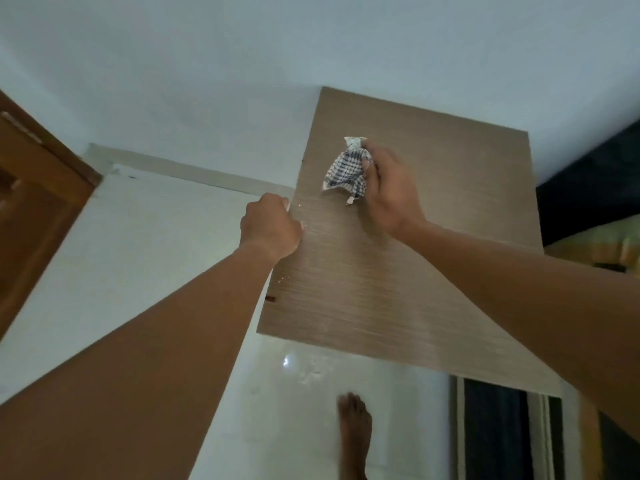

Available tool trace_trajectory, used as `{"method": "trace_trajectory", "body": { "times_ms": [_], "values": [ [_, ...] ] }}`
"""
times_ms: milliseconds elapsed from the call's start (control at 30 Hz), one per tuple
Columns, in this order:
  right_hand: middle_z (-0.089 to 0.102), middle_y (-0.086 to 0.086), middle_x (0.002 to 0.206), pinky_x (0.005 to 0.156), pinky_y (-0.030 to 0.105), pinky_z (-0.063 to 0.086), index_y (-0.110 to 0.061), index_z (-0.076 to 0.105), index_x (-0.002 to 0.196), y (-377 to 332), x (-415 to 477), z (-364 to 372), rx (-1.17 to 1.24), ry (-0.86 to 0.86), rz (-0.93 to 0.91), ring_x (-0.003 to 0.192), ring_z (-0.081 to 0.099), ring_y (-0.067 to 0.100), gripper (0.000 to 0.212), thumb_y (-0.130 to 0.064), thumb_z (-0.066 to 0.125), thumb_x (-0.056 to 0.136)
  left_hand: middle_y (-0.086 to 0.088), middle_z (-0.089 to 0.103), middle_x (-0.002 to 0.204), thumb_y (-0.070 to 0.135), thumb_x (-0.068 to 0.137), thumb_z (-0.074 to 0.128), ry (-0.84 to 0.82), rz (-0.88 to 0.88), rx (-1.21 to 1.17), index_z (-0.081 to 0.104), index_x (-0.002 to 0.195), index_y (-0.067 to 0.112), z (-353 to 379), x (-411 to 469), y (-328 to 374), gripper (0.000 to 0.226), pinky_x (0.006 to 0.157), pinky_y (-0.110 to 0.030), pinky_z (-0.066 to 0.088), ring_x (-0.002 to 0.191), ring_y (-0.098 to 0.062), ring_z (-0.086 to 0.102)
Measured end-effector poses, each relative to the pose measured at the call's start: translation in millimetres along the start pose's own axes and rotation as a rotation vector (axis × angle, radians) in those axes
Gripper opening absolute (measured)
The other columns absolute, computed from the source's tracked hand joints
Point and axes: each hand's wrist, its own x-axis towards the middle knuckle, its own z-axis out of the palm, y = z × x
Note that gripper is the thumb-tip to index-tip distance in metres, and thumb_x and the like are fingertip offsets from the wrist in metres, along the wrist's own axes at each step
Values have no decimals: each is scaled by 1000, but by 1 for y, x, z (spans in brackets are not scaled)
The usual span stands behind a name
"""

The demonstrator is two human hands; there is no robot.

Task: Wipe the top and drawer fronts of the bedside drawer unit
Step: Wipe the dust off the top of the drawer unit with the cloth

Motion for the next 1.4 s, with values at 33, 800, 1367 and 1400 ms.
{"method": "trace_trajectory", "body": {
  "times_ms": [33,800,1367,1400],
  "values": [
    [61,11,129,96,31,42,-8,53,141,6,20,1,9,9,13,116,56,23,39,-22,39,107,-9,65,129,26,89,70,21,-19,-3,61,131,10,3,10,4,46,87,-27,44,112,-27,63],
    [26,4,164,124,49,7,-22,37,152,24,111,84,-364,-475,-328,155,12,23,56,-48,22,104,-2,77,85,18,75,84,0,-285,-401,80,87,17,5,45,-17,12,89,-34,57,83,-16,73],
    [34,-2,160,124,45,14,-29,53,136,-84,-173,96,-372,-368,-251,154,17,19,39,-40,32,106,7,66,80,49,103,26,-148,-375,-874,64,84,23,-6,-120,-99,51,70,-22,44,78,-3,62],
    [32,-2,161,124,45,14,-29,51,139,-89,-186,98,-374,-352,-236,153,17,20,39,-39,32,106,8,66,78,49,103,25,-153,-350,-859,64,81,23,-8,-129,-105,51,69,-22,44,77,-4,61]
  ]
}}
